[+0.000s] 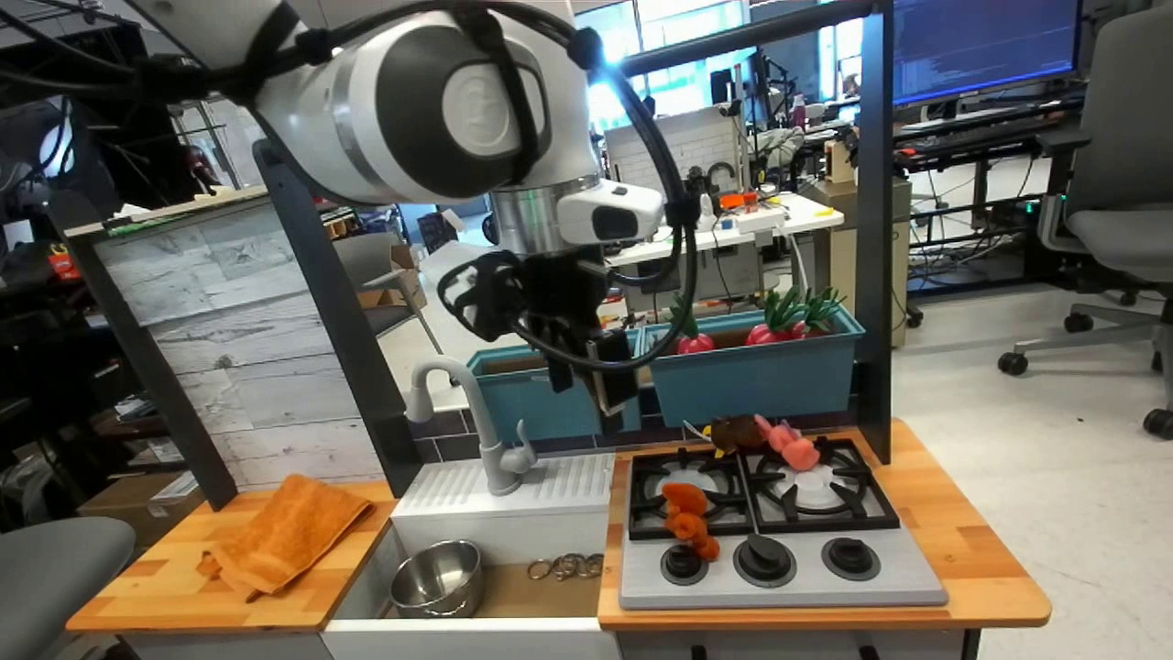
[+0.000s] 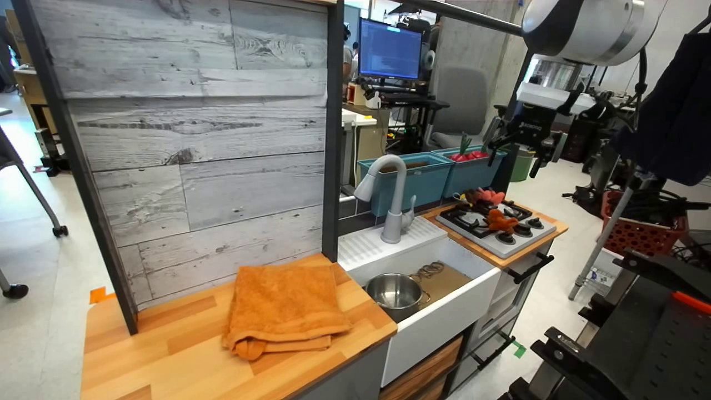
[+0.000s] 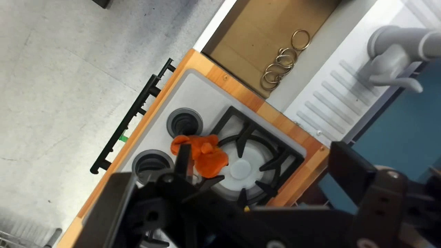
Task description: Wipe the left side of the counter with the orange towel, place the plush toys on the stove inside the silver pot in the sink
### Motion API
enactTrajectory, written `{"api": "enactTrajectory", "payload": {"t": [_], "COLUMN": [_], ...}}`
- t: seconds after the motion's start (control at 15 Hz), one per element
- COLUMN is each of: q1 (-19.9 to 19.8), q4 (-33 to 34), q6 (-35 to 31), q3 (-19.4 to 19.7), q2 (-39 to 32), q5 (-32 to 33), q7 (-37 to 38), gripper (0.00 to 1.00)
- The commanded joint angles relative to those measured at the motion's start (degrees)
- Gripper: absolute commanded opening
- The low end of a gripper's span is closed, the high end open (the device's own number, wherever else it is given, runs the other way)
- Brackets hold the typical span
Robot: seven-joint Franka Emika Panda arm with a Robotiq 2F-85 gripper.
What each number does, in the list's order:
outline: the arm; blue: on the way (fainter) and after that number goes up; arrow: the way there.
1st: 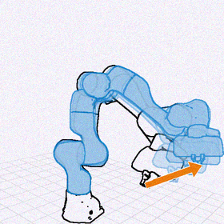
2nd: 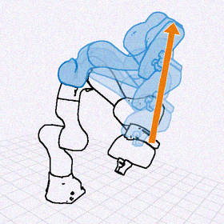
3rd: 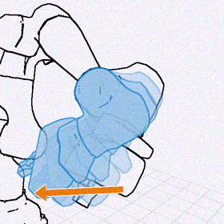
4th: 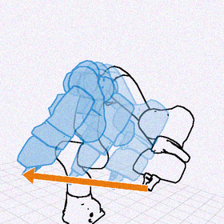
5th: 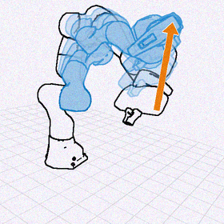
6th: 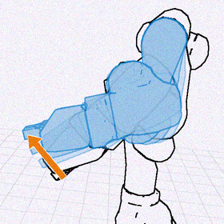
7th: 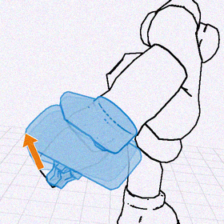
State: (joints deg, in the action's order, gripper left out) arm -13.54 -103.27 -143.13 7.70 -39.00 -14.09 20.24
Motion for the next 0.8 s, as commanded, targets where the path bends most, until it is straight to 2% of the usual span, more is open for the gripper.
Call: {"api": "enactTrajectory", "payload": {"t": [0.0,0.13,0.2,0.27,0.53,0.73], "q1": [0.2,0.5,2.3,2.0,-1.4,-2.0], "q4": [1.8,3.2,3.4,4.6,14.4,23.0], "q6": [0.8,1.1,4.3,5.9,17.3,28.4], "q3": [0.7,0.7,2.5,2.3,-0.9,-2.4], "q2": [-1.4,-2.5,-2.2,-2.4,-5.3,-8.2], "q5": [-0.9,-1.2,3.6,5.0,5.7,5.5], "q7": [0.0,0.8,-1.0,-3.2,-14.3,-20.1], "gripper": [1.00,1.00,1.00,1.00,1.00,1.00]}}
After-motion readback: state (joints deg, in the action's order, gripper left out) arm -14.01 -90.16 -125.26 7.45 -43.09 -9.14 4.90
